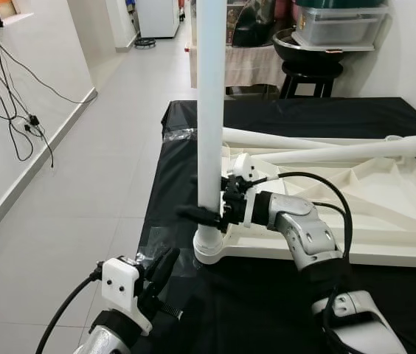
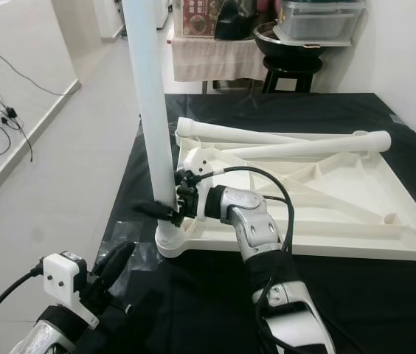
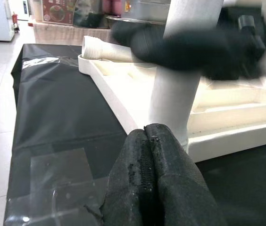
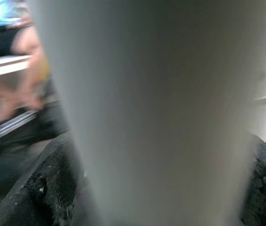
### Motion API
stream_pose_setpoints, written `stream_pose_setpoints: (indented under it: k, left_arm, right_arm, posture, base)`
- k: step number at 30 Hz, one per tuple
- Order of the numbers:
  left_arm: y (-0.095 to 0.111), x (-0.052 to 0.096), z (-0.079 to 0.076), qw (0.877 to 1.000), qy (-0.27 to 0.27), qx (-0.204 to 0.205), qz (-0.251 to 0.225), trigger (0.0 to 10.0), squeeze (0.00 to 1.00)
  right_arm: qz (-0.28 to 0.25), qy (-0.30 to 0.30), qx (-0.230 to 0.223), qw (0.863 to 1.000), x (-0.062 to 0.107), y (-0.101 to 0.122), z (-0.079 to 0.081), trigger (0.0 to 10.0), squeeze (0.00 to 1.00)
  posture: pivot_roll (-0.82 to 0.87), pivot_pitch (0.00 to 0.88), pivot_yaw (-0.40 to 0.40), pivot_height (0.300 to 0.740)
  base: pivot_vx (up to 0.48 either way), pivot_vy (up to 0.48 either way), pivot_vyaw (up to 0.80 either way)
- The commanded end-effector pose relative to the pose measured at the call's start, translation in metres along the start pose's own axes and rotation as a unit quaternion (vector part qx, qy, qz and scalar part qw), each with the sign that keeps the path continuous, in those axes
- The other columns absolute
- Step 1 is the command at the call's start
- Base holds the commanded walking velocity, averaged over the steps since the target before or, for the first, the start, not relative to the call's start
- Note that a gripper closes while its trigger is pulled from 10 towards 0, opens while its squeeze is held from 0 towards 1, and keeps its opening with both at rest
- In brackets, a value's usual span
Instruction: Building children table
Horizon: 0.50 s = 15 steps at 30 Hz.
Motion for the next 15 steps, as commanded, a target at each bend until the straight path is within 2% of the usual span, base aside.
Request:
stream_pose_setpoints:
  k: [1, 3, 5, 6, 7, 10, 15]
  left_arm:
    - [-0.004, 0.002, 0.003, 1.0, 0.004, 0.004, 0.011, 10.0, 0.0]
    - [-0.004, 0.001, 0.003, 1.0, 0.004, 0.004, 0.011, 10.0, 0.0]
    - [-0.004, 0.001, 0.003, 1.0, 0.004, 0.004, 0.011, 10.0, 0.0]
    - [-0.005, 0.001, 0.003, 1.0, 0.004, 0.004, 0.011, 10.0, 0.0]
    - [-0.005, 0.001, 0.003, 1.0, 0.005, 0.004, 0.011, 10.0, 0.0]
    - [-0.005, 0.001, 0.003, 1.0, 0.005, 0.004, 0.011, 10.0, 0.0]
    - [-0.005, 0.001, 0.003, 1.0, 0.005, 0.004, 0.01, 10.0, 0.0]
  right_arm:
    - [0.007, 0.047, 0.0, 0.999, -0.005, -0.004, 0.007, 10.0, 0.0]
    - [0.014, 0.071, -0.01, 0.997, -0.008, -0.006, 0.007, 10.0, 0.0]
    - [0.014, 0.071, -0.01, 0.997, -0.008, -0.006, 0.007, 10.0, 0.0]
    - [0.019, 0.071, -0.014, 0.997, -0.008, -0.008, 0.004, 8.5, 0.0]
    - [0.017, 0.072, -0.027, 0.997, -0.008, -0.008, 0.002, 0.0, 0.0]
    - [0.015, 0.073, -0.035, 0.997, -0.008, -0.009, 0.001, 0.0, 0.0]
    - [0.011, 0.079, -0.04, 0.996, 0.002, -0.012, -0.002, 0.0, 0.0]
  posture:
    - [0.01, 0.044, 0.008, 0.74]
    - [0.01, 0.043, 0.009, 0.74]
    - [0.01, 0.043, 0.009, 0.74]
    - [0.02, 0.043, 0.007, 0.74]
    - [0.02, 0.044, 0.003, 0.74]
    - [0.02, 0.044, 0.003, 0.74]
    - [0.01, 0.048, 0.001, 0.74]
  base:
    - [0.0, 0.0, 0.0]
    - [0.0, 0.0, 0.0]
    - [0.0, 0.0, 0.0]
    - [0.0, 0.0, 0.0]
    - [0.0, 0.0, 0.0]
    - [0.0, 0.0, 0.0]
    - [0.0, 0.0, 0.0]
Point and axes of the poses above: a point about 5 cm out from each wrist's last joint towards the gripper, its own x axis pointing back from the gripper into the wrist, its own y axis along the axis of the wrist's last joint, z = x × y, the point moved 4 cm from there along -x, pointing out of the wrist towards the gripper, and after that the axes turned 9 degrees about x, right-handed, at the moved point
